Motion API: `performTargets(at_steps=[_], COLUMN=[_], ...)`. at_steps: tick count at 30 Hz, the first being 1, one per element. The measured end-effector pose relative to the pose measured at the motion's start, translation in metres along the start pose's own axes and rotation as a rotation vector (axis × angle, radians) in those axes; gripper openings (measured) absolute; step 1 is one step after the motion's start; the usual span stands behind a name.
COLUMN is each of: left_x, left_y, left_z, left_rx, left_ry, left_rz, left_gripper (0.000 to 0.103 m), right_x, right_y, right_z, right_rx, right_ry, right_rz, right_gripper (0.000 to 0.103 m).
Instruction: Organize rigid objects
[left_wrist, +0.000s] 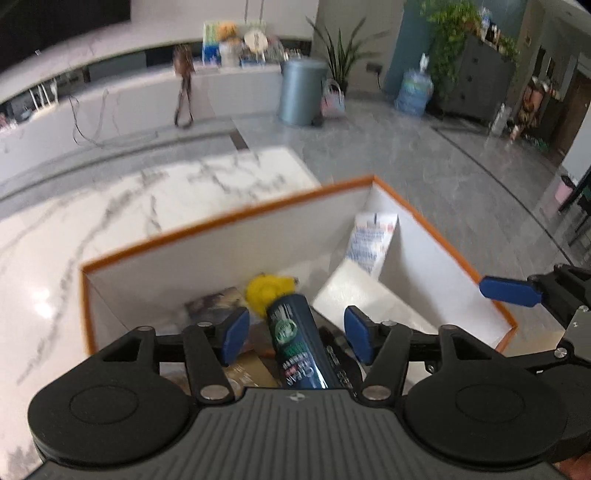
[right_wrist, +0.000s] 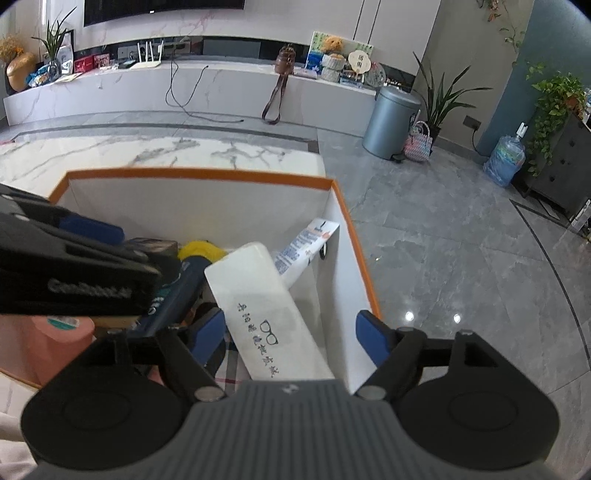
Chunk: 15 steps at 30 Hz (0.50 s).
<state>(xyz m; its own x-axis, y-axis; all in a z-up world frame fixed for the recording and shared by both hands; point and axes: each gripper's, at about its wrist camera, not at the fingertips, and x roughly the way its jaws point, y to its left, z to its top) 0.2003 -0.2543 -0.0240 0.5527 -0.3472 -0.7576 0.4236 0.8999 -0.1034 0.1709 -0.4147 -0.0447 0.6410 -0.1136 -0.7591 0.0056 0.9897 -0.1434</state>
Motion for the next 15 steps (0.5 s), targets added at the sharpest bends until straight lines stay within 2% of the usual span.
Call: performTargets(at_steps=[6,12,15], left_x=[-0.042,-0.086,-0.106], left_y=[0.008,0.017,0.022], left_z=[0.004,0.002,-0.002], left_rx=[-0.004,-0.011,0.011], left_ry=[-0.117,-0.199,-0.255], left_rz=[0.039,0.072,0.114], left_gripper=[0.080,0.081,0.086], right_x=[-0.026,-0.058,-0.077], right_y=[0.002,0.015,0.023], right_z=[0.008,0.015,0.017], right_rx=[0.011,0.006,0.017], right_ry=[-0.046,-0.089,-0.116], right_rz=[-0.001,0.023,0.041], right_gripper=[0.082,0.082,0.082])
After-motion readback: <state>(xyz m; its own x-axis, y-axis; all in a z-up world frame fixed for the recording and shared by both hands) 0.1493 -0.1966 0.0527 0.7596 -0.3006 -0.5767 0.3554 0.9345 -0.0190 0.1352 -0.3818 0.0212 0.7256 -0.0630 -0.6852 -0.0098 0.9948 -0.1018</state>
